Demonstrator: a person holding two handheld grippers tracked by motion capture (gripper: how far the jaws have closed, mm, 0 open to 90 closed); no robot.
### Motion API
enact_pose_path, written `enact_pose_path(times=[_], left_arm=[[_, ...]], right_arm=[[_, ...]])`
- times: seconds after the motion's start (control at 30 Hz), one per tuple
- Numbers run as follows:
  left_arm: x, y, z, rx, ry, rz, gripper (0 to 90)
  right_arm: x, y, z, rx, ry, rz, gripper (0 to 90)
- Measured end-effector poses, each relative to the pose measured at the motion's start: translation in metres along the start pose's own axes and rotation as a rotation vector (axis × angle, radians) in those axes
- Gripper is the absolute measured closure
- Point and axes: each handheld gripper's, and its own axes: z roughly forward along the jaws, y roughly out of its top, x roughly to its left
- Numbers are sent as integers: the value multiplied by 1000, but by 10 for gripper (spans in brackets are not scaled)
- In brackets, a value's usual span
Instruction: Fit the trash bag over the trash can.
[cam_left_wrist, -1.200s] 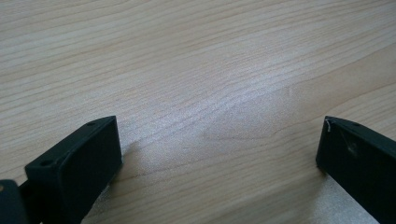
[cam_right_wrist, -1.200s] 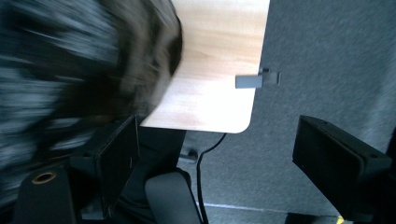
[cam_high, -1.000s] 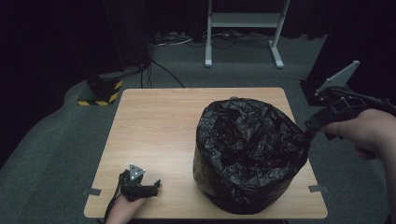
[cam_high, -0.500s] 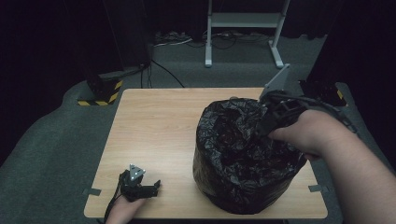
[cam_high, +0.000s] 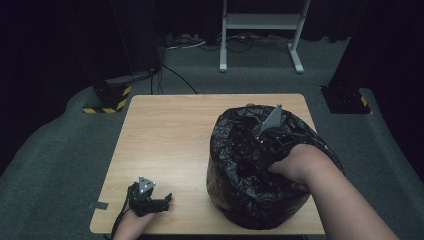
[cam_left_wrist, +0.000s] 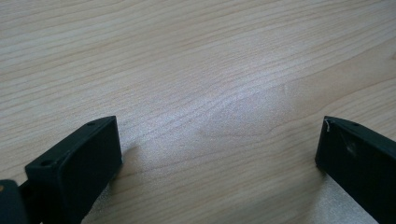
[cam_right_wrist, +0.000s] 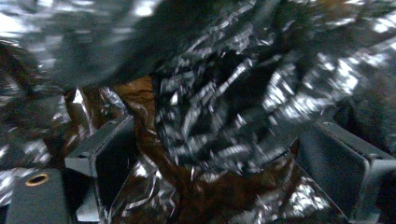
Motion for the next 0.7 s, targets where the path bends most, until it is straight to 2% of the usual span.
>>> enact_pose_path(times=[0.13, 0.43, 0.53, 0.7], left_arm=[[0, 0, 0, 0, -2, 2, 4], [0, 0, 0, -2, -2, 2, 4], [0, 0, 0, -3, -2, 2, 4], [0, 0, 0, -3, -1, 2, 4]], right_arm=[[2, 1, 12, 18, -4, -7, 126], [0, 2, 23, 23, 9, -10, 127], [-1, 2, 10, -1, 9, -11, 127], [1, 3, -33, -88, 4, -10, 127]])
